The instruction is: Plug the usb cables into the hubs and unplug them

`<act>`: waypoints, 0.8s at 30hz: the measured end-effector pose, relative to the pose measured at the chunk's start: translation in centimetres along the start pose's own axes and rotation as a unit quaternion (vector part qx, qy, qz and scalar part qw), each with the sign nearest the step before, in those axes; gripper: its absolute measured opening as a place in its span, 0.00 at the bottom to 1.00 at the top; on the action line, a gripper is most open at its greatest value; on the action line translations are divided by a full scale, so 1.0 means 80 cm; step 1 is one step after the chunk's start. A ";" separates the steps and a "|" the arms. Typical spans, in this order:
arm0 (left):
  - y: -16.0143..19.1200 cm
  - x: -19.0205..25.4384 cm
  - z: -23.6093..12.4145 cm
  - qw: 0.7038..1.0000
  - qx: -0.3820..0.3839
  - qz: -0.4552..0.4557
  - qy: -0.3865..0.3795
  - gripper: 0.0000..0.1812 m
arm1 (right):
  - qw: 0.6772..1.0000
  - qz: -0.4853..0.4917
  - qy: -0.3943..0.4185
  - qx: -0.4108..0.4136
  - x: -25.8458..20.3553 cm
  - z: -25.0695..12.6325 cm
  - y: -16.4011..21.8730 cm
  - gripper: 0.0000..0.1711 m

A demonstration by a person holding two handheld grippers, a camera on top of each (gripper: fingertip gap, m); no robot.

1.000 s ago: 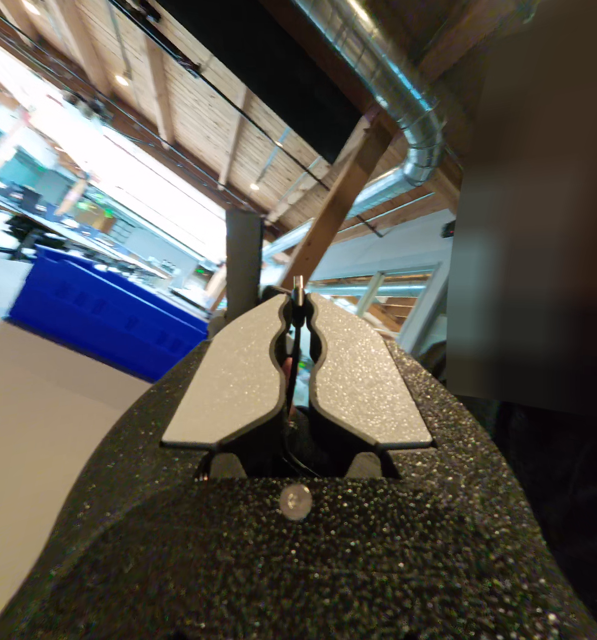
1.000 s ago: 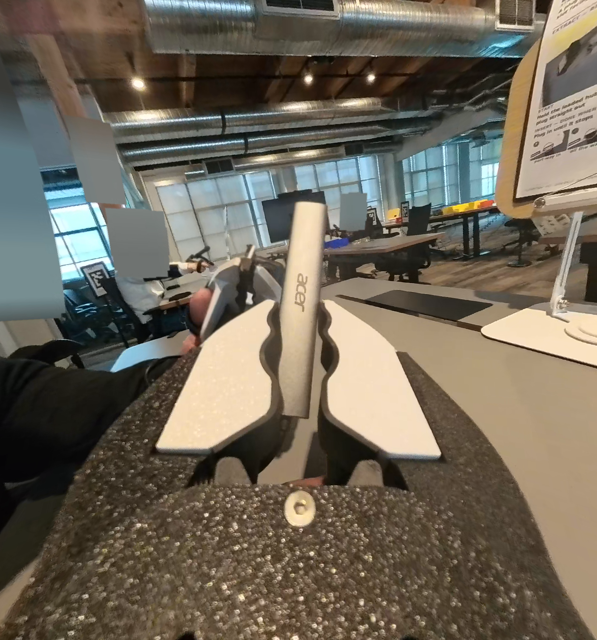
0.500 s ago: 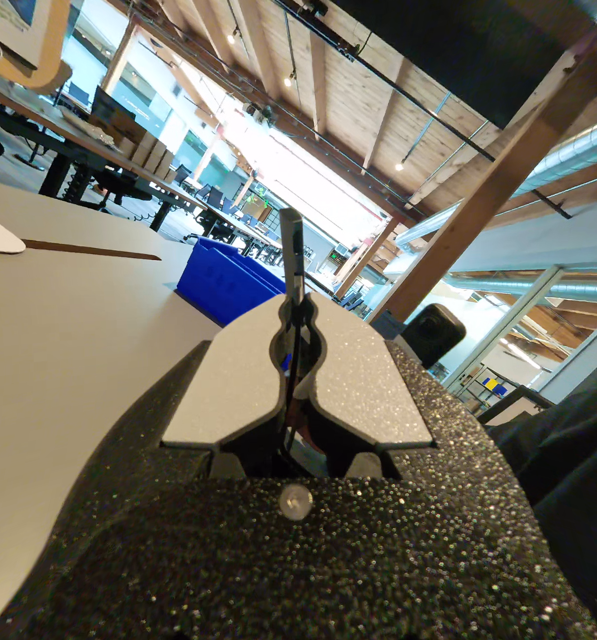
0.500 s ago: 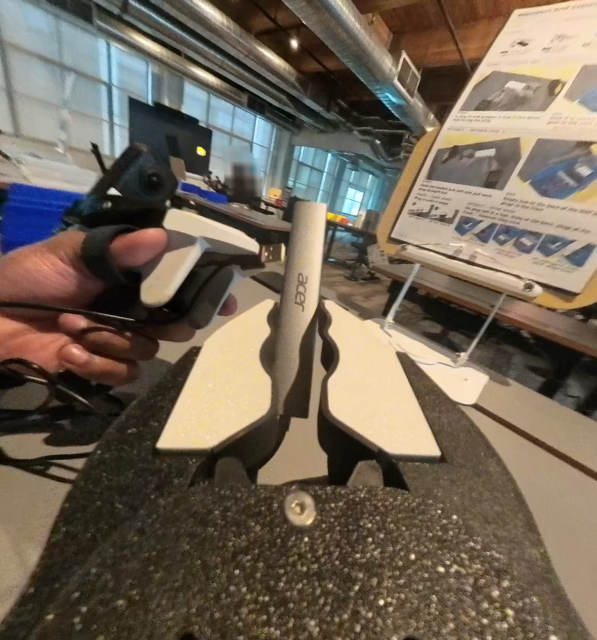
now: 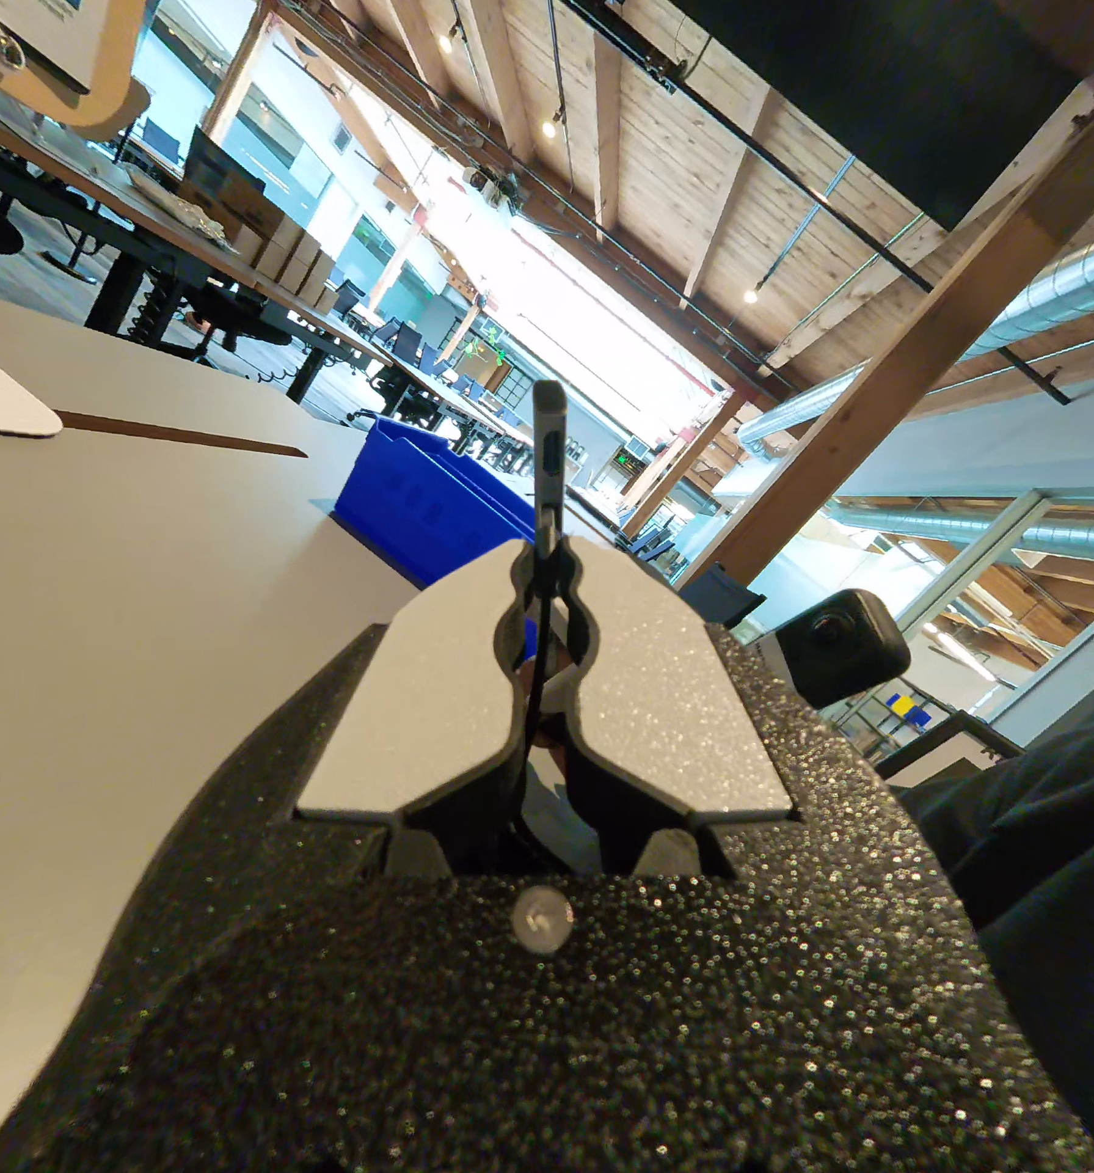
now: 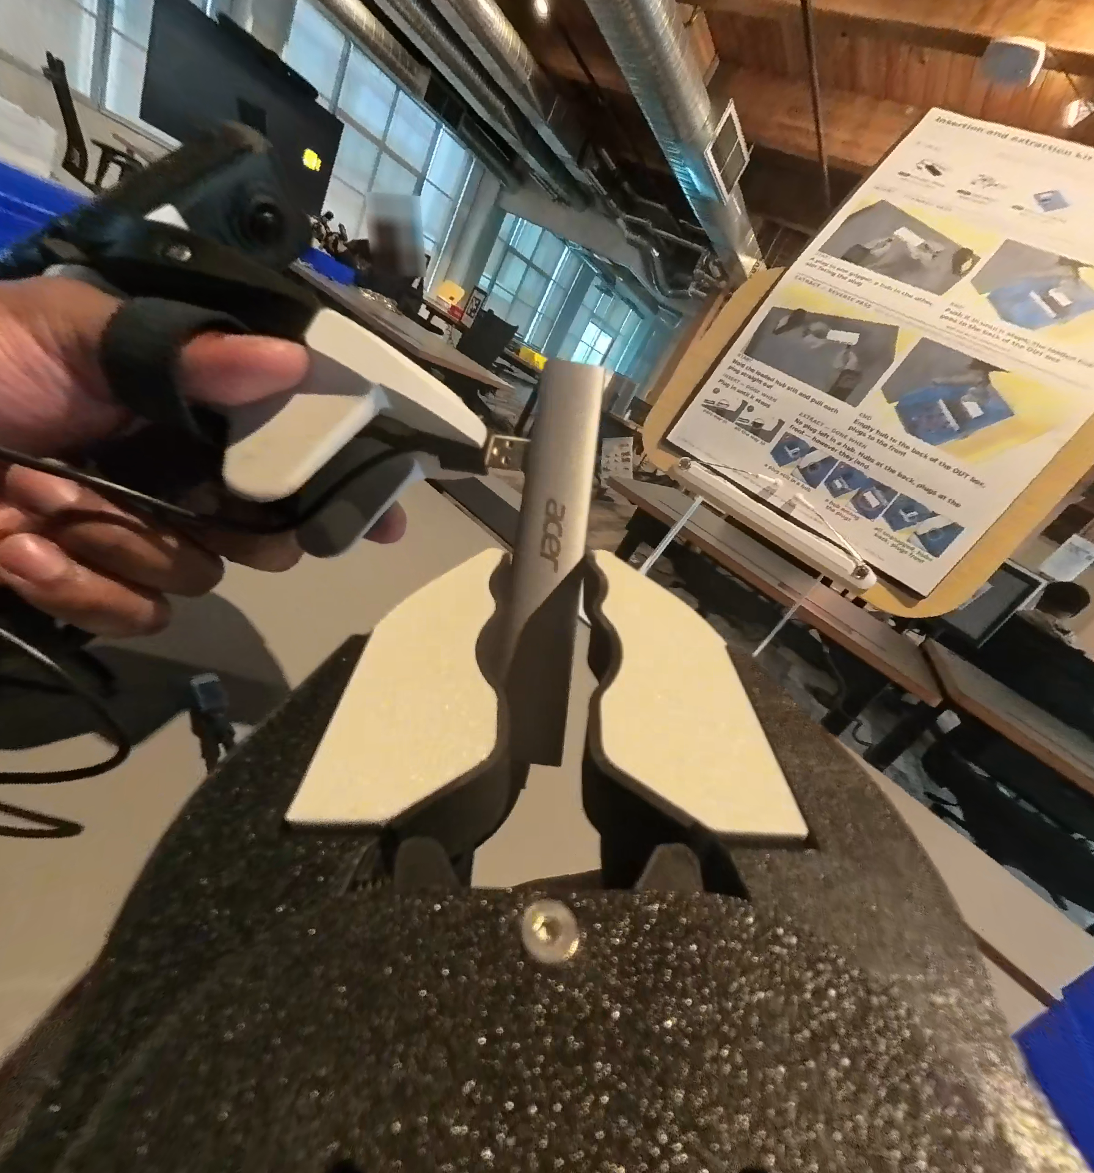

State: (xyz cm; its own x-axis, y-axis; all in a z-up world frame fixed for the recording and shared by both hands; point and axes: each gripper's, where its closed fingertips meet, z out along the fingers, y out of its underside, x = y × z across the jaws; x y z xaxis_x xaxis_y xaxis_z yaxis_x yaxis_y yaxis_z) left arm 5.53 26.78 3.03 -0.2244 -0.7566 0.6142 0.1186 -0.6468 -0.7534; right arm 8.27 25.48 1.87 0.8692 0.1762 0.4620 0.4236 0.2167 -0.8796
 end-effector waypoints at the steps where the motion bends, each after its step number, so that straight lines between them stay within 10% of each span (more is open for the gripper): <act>1: 0.000 -0.001 0.000 1.000 -0.002 0.003 -0.002 0.04 | 1.000 -0.007 -0.001 -0.002 0.000 0.000 0.000 0.13; 24: 0.005 -0.011 0.000 0.997 -0.022 0.059 -0.053 0.04 | 0.995 -0.079 0.024 -0.051 0.002 0.006 0.016 0.13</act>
State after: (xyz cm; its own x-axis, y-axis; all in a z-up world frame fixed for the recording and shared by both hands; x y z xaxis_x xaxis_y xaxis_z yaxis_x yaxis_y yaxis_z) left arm 5.79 27.18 2.18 -0.1081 -0.8345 0.5403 0.0958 -0.5497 -0.8299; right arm 8.82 26.21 0.90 0.8003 0.1014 0.5909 0.5767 0.1393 -0.8050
